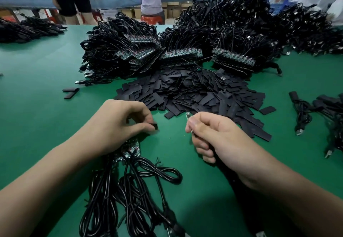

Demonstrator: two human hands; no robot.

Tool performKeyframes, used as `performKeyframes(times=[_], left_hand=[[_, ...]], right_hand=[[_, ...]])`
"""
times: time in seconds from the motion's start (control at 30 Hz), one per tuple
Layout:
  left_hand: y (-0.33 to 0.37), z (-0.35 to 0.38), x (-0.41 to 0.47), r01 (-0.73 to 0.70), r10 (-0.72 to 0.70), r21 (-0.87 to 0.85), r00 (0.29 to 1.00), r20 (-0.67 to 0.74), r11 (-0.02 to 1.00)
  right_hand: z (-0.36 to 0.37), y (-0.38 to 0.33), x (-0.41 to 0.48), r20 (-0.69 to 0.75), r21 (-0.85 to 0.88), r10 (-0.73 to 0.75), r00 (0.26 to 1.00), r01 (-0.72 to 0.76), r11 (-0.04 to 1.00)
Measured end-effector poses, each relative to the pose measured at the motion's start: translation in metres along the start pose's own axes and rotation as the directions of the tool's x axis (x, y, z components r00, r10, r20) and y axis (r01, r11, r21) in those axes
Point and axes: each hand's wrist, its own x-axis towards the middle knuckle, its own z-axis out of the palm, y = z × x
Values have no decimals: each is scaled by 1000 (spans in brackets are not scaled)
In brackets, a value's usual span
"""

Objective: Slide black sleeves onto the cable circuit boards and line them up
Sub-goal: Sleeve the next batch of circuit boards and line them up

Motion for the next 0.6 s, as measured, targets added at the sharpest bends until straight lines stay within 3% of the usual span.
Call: performKeyframes(times=[0.07,0.13,0.23,0.33,0.47,0.6], left_hand=[[9,3,-2,9,-2,-235,999,33,972],[18,7,-3,9,32,-474,996,78,880],[27,14,-5,-23,94,-627,992,81,779],[31,18,-7,-96,113,-531,994,-2,842],[37,15,-11,-318,300,-151,945,-129,936],[42,14,-13,-341,329,-24,920,-211,940]], right_hand=[[1,1,-1,-19,-111,-73,997,71,991],[2,3,-2,-26,-223,-155,988,145,964],[3,2,-3,-19,-252,-178,984,167,953],[1,1,-3,-2,-197,-165,986,161,967],[-1,3,-3,-34,-180,-178,983,169,969],[-1,3,-2,-66,-196,-186,980,170,966]])
